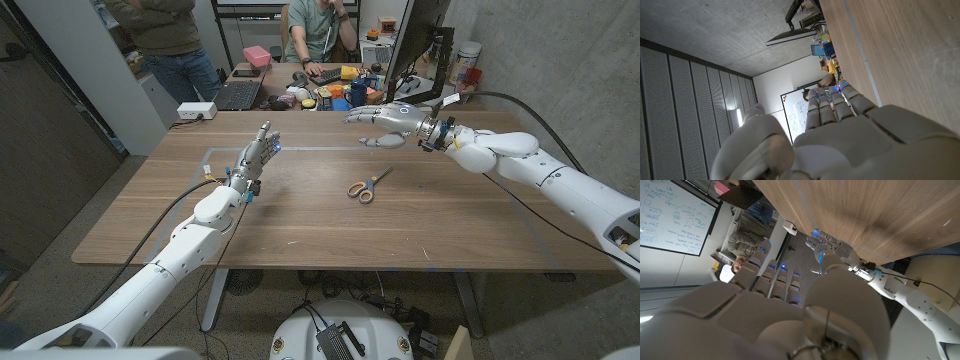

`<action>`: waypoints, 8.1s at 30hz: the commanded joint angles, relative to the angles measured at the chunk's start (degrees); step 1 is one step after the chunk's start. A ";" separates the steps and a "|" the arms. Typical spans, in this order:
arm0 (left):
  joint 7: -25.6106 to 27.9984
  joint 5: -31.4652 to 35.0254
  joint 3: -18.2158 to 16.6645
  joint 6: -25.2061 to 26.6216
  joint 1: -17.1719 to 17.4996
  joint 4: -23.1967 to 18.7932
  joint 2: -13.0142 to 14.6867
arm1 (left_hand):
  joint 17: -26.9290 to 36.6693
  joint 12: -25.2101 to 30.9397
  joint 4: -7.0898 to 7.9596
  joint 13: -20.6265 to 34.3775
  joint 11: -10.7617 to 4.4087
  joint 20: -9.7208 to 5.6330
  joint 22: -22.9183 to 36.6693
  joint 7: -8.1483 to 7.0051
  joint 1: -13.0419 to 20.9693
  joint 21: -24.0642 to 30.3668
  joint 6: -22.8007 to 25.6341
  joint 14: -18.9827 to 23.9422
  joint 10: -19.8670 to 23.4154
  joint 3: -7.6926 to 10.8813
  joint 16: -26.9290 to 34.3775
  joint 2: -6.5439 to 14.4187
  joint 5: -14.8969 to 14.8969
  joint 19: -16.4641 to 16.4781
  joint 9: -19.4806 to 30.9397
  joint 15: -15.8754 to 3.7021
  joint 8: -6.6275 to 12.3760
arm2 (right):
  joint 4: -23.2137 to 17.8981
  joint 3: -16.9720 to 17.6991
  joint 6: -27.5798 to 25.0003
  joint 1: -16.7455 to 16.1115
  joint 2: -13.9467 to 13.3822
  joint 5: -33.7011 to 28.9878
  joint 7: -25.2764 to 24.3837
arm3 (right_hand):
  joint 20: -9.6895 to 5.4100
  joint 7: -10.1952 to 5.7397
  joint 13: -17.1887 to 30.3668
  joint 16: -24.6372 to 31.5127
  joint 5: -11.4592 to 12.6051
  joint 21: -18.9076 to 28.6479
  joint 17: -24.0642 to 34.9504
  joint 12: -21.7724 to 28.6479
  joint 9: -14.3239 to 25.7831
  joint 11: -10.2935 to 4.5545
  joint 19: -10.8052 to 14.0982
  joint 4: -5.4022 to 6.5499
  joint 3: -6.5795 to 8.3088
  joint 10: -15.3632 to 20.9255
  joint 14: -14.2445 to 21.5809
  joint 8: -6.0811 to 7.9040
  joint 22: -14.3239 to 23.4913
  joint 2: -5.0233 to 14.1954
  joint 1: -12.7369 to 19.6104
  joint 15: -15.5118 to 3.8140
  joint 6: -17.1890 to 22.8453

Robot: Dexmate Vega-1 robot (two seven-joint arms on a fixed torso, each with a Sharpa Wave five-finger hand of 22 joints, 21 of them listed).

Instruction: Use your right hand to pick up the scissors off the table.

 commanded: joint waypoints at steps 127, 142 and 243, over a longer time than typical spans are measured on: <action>3.43 2.86 0.28 5.50 0.33 -6.97 2.41 | 0.15 -0.03 0.12 0.31 -1.13 -0.52 0.14 -0.41 0.51 0.32 0.98 -0.53 -0.09 -1.36 0.18 0.88 0.11 -1.18 0.14 -0.35 0.09 | 11.13 -12.29 -4.51 7.56 3.61 0.62 22.20 | 10.70 -5.46 0.97 0.44 -3.36 -2.19 0.71 1.38 0.34 0.94 -6.14 2.06 0.81 -3.70 -4.10 -0.16 0.65 -4.68 -1.68 5.50 3.56; 3.45 2.68 0.45 6.21 0.78 -7.59 2.87 | 0.15 -0.04 0.10 0.31 -1.18 -0.49 0.14 -0.53 0.54 0.33 0.97 -0.55 -0.13 -1.47 0.18 0.94 0.11 -1.24 0.15 -0.38 0.07 | 14.06 -13.41 -3.40 8.76 4.75 0.39 21.25 | 10.69 -5.58 0.97 0.43 -3.42 -2.17 0.71 1.31 0.33 1.01 -6.23 2.10 0.83 -3.91 -4.21 -0.14 0.66 -4.68 -1.85 5.55 3.57; 0.54 2.50 1.07 1.21 -1.86 -2.61 0.06 | 0.16 -0.06 0.07 0.32 -1.51 0.39 0.17 -0.63 0.62 0.39 1.41 -0.78 -0.21 -2.34 0.17 1.34 0.15 -1.63 0.17 -0.48 0.11 | 0.29 -3.02 -8.46 3.61 -2.67 9.11 25.72 | -8.93 -2.17 21.22 13.07 -10.36 14.39 13.19 18.72 11.16 -1.74 30.58 0.57 9.56 17.37 33.62 20.65 1.88 -4.94 12.66 -8.43 39.49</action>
